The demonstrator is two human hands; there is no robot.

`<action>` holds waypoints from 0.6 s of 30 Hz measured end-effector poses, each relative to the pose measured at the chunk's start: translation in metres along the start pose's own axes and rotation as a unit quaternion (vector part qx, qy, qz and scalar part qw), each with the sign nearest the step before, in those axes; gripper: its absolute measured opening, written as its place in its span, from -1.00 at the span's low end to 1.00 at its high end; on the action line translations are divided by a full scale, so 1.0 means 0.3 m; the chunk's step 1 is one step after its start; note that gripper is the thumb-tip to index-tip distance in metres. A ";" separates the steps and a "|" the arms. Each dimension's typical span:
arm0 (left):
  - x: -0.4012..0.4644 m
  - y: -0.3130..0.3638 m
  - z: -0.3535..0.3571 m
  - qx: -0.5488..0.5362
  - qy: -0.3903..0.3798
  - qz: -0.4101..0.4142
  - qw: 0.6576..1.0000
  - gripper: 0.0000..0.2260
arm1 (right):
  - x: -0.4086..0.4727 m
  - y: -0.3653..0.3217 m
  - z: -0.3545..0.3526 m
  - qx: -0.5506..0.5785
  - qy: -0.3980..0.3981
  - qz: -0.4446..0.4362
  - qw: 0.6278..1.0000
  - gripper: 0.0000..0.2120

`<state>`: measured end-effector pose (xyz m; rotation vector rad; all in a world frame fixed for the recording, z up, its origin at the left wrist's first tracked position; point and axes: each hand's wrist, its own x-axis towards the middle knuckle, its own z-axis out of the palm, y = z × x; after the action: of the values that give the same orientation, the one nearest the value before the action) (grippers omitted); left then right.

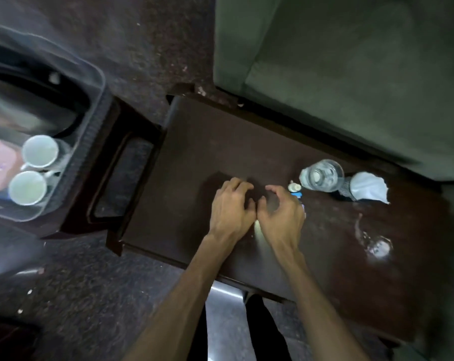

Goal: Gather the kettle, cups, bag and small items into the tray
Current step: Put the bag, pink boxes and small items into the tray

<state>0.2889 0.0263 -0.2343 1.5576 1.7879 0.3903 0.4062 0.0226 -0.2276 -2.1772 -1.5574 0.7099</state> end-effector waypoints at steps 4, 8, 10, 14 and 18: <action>0.044 0.118 0.174 0.033 -0.051 0.016 0.998 -0.66 | 0.046 0.201 -0.091 -0.037 0.024 0.107 0.993 -0.71; 0.110 0.196 0.294 0.074 -0.073 0.034 0.994 -0.63 | 0.095 0.346 -0.133 -0.062 0.018 0.168 0.984 -0.69; 0.139 0.221 0.337 0.094 -0.085 0.033 0.991 -0.60 | 0.112 0.398 -0.130 -0.070 -0.010 0.170 0.983 -0.66; 0.177 0.240 0.389 0.105 -0.066 0.019 0.992 -0.60 | 0.138 0.442 -0.107 -0.067 -0.027 0.148 0.986 -0.63; 0.214 0.238 0.410 0.104 -0.052 0.026 0.993 -0.64 | 0.156 0.449 -0.074 -0.067 -0.048 0.140 0.987 -0.73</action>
<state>0.4247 0.0752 -0.2938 1.7386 1.7554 0.1474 0.5341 0.0234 -0.2942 -2.5291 -1.3932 0.8252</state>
